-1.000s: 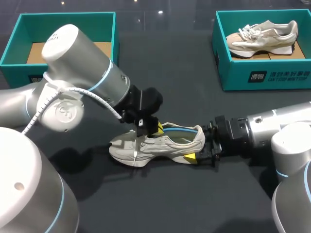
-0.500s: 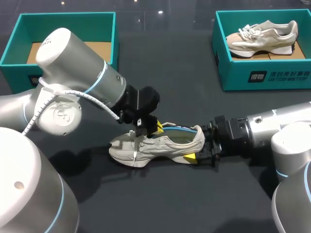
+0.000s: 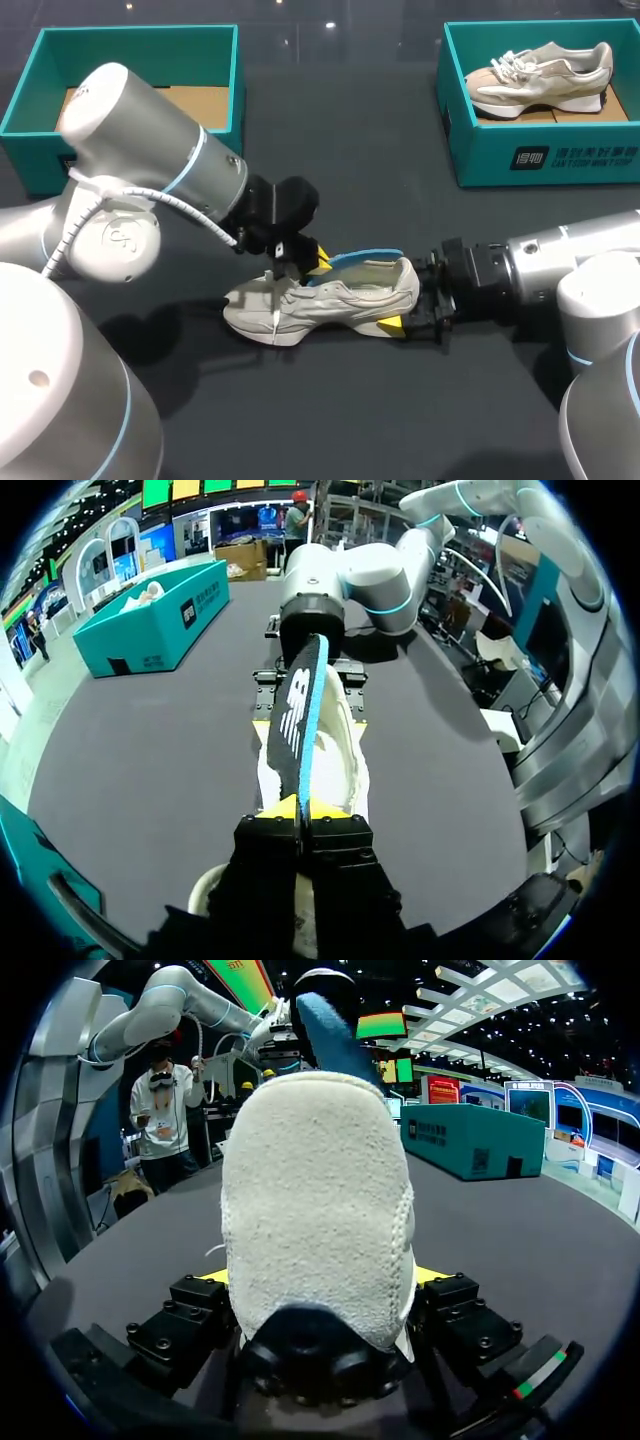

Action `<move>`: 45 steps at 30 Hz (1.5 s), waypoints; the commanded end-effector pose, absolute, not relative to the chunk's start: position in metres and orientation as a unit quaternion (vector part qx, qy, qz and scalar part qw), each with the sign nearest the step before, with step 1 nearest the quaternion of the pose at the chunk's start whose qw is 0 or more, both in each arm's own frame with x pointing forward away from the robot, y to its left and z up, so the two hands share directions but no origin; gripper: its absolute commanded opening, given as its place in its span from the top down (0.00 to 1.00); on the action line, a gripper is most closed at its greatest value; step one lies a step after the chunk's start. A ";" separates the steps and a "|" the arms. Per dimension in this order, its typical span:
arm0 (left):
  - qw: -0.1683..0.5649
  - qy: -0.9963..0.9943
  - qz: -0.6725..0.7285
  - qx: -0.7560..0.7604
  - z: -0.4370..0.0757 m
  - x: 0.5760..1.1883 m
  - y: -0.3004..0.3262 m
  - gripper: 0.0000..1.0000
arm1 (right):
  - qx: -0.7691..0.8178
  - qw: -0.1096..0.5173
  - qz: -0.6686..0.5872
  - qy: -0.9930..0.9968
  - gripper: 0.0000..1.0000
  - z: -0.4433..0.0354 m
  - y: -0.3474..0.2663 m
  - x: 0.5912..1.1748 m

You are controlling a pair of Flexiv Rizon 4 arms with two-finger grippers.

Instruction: Take the shoe out of the shoebox, open the shoe tongue, remove and reinsert the insole, then place the shoe into the shoebox

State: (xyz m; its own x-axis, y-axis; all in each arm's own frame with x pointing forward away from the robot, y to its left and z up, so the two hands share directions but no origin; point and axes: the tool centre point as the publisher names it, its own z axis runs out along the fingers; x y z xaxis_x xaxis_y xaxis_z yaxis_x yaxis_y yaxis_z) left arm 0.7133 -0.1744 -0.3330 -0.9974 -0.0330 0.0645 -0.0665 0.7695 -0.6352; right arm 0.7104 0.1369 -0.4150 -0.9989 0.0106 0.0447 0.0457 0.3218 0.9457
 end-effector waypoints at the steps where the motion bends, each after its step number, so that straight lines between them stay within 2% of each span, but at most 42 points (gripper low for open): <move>1: 0.021 -0.945 0.326 0.020 -0.332 0.712 -0.179 1.00 | -0.017 0.016 -0.580 -0.814 1.00 -0.418 0.141 0.710; 4: 0.012 -0.949 0.314 0.012 -0.332 0.709 -0.185 1.00 | -0.017 0.016 -0.580 -0.814 1.00 -0.418 0.141 0.710; 5: 0.011 -0.949 0.314 0.012 -0.332 0.708 -0.186 0.96 | -0.017 0.016 -0.580 -0.814 1.00 -0.418 0.141 0.710; 7: 0.011 -0.950 0.312 0.009 -0.332 0.708 -0.187 0.64 | -0.017 0.016 -0.580 -0.814 1.00 -0.418 0.141 0.710; 11: 0.007 -0.950 0.312 0.004 -0.329 0.706 -0.189 0.54 | -0.017 0.016 -0.580 -0.814 1.00 -0.418 0.141 0.710; 25: -0.069 -0.952 0.298 -0.011 -0.312 0.686 -0.212 0.56 | -0.017 0.016 -0.580 -0.814 1.00 -0.418 0.141 0.710; 34: -0.123 -0.953 0.277 0.013 -0.318 0.686 -0.236 0.53 | -0.017 0.016 -0.580 -0.814 1.00 -0.418 0.141 0.710; 38: -0.137 -0.953 0.268 0.021 -0.324 0.689 -0.243 0.57 | -0.017 0.016 -0.580 -0.814 1.00 -0.418 0.141 0.710; 41: -0.137 -0.954 0.264 0.027 -0.328 0.694 -0.245 0.68 | -0.017 0.016 -0.580 -0.814 1.00 -0.418 0.141 0.710; 44: -0.145 -0.955 0.255 0.038 -0.332 0.699 -0.247 0.72 | -0.017 0.016 -0.580 -0.814 1.00 -0.418 0.141 0.710; 45: -0.143 -0.955 0.256 0.039 -0.333 0.701 -0.247 0.77 | -0.017 0.016 -0.580 -0.814 1.00 -0.418 0.141 0.710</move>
State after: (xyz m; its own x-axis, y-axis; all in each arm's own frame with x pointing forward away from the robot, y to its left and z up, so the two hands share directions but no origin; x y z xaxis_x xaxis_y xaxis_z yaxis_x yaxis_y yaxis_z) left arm 0.6981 -0.2352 -0.3279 -0.9586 -0.1410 -0.2474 0.0060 0.8587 -0.5125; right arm 0.7103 0.1371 -0.4150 -0.9989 0.0101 0.0448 0.0457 0.3219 0.9457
